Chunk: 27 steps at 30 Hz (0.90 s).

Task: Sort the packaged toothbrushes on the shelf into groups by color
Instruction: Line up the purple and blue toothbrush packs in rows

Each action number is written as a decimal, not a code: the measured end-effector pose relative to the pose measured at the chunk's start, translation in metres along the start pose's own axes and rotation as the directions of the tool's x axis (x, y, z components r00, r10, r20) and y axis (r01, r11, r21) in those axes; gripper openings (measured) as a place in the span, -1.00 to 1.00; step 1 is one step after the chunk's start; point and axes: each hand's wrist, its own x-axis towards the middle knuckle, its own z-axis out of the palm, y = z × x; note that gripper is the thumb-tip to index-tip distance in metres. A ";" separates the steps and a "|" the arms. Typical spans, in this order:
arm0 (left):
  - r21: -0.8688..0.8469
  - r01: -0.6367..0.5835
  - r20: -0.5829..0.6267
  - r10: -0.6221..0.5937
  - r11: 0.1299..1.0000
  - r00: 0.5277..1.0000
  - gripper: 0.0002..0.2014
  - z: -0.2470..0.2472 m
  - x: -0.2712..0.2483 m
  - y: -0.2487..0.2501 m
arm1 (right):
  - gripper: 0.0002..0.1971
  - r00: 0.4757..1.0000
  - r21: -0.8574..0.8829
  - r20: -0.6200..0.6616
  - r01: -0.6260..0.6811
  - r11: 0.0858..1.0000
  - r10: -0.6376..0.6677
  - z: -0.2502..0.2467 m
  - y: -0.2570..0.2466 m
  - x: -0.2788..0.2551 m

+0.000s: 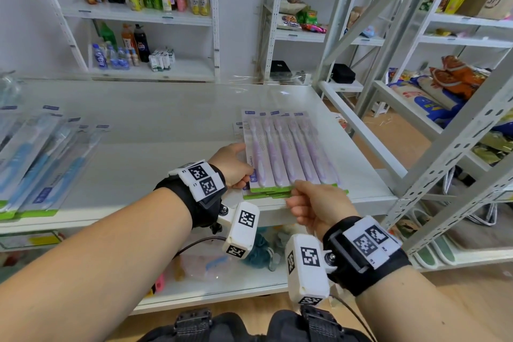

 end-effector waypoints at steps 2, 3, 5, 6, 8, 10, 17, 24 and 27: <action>0.003 -0.001 -0.001 0.001 1.000 1.000 -0.29 -0.001 -0.001 0.000 | -0.80 0.993 0.060 -0.072 0.100 0.993 -0.095 -0.008 -0.011 0.003; 0.007 -0.004 0.005 0.004 1.000 1.000 -0.30 -0.001 -0.001 0.001 | -0.83 0.978 0.077 -0.118 0.180 0.981 -0.171 -0.011 -0.019 0.006; 0.026 -0.015 0.022 0.014 1.000 1.000 -0.34 -0.001 -0.003 0.002 | -0.90 0.904 -0.053 -0.202 0.373 0.926 -0.376 -0.017 -0.033 0.014; 0.035 -0.018 0.023 0.018 0.999 1.000 -0.36 -0.002 -0.003 0.002 | -0.91 0.848 -0.198 -0.215 0.448 0.872 -0.484 -0.019 -0.040 0.019; 0.042 -0.019 0.014 0.018 0.999 1.000 -0.36 -0.002 -0.005 0.002 | -0.78 0.775 -0.497 -0.138 0.485 0.720 -0.617 -0.022 -0.047 0.028; 0.048 -0.018 0.011 0.017 0.999 1.000 -0.37 -0.002 -0.005 0.002 | -0.61 0.798 -0.684 -0.012 0.433 0.587 -0.603 -0.023 -0.050 0.039; 0.059 -0.021 -0.010 0.022 0.998 1.000 -0.43 0.002 -0.003 0.001 | -0.30 0.881 -0.809 0.196 0.394 0.437 -0.432 -0.017 -0.046 0.061; 0.257 -0.138 -0.120 0.174 0.957 0.977 -0.53 0.006 -0.007 0.007 | -0.27 0.871 -0.780 0.223 0.428 0.457 -0.437 -0.018 -0.043 0.067; 0.337 -0.198 -0.122 0.251 0.920 0.960 -0.53 0.012 -0.008 0.012 | -0.26 0.871 -0.776 0.230 0.433 0.458 -0.434 -0.019 -0.044 0.068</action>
